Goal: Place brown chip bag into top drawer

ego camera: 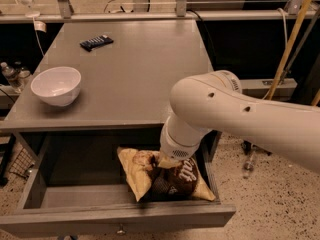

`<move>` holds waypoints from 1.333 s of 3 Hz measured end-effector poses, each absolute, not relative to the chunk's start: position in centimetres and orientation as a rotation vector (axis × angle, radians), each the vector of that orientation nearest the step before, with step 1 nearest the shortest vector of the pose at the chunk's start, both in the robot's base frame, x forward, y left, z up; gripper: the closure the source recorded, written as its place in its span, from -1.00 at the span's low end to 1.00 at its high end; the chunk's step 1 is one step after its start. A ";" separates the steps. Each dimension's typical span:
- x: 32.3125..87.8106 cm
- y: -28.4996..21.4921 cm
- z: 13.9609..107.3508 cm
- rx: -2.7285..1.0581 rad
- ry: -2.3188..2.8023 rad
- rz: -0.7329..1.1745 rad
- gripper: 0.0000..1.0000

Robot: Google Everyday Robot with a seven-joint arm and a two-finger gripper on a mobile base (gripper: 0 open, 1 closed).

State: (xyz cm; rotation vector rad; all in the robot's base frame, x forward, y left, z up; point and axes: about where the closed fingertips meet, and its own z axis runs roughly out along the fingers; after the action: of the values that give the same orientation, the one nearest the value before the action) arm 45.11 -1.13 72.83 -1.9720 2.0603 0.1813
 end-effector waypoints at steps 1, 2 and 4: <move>45.1 -1.1 72.9 -1.973 2.059 0.179 -0.23; 45.0 -1.1 72.9 -1.975 2.058 0.177 -0.71; 44.8 -1.9 73.0 -1.964 2.071 0.169 -1.00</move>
Offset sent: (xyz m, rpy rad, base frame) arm -0.0006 0.0001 0.0005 -0.0011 -0.0012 0.0010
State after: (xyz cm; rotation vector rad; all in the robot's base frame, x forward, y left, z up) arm 44.79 -1.87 73.01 -1.9638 2.0713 0.1691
